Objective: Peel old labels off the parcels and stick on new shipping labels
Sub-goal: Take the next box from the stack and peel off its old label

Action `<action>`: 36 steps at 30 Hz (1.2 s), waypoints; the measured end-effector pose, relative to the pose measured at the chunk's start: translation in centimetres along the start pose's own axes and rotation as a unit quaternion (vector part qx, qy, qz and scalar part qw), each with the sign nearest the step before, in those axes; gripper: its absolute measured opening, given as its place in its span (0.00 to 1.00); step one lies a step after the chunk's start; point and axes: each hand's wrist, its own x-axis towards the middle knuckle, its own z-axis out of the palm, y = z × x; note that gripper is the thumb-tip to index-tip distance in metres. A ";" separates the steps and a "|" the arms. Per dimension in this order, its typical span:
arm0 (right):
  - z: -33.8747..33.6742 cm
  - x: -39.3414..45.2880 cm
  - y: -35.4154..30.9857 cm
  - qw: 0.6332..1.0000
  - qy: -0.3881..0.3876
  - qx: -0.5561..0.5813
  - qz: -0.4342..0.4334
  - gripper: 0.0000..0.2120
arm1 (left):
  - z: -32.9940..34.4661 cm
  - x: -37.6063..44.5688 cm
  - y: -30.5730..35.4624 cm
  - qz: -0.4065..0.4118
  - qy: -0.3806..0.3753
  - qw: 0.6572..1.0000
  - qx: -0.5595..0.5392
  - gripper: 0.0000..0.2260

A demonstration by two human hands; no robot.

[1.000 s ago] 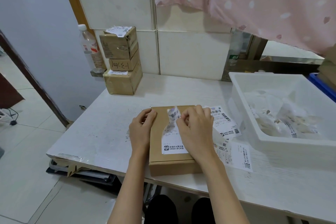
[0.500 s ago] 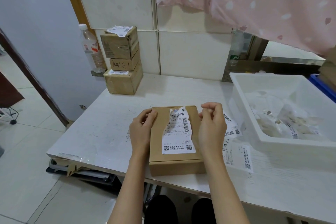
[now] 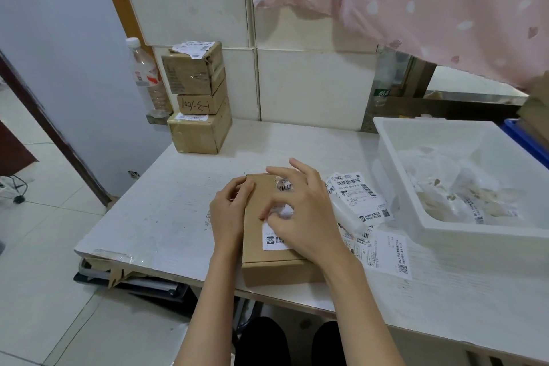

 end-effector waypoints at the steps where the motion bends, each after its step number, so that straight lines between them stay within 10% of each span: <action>1: 0.1 0.0 0.0 1.000 0.003 -0.006 0.005 0.07 | 0.0 0.0 0.0 0.000 0.001 1.000 0.001 0.07; 18: 0.2 0.2 0.3 0.996 0.037 0.066 0.051 0.15 | 0.1 0.3 -0.1 -0.001 0.000 1.000 0.008 0.08; 27: -0.9 -0.4 -1.3 0.995 0.093 0.025 -0.008 0.02 | 0.0 0.3 0.0 0.002 -0.012 1.000 0.013 0.09; 31: -0.6 -1.4 -1.7 0.996 0.016 -0.089 0.025 0.22 | 0.0 0.4 -0.1 0.008 -0.006 1.000 0.023 0.04; 36: -0.6 -1.3 -1.6 0.996 -0.041 -0.050 0.058 0.11 | 0.0 0.3 -0.3 0.004 -0.014 1.000 0.009 0.09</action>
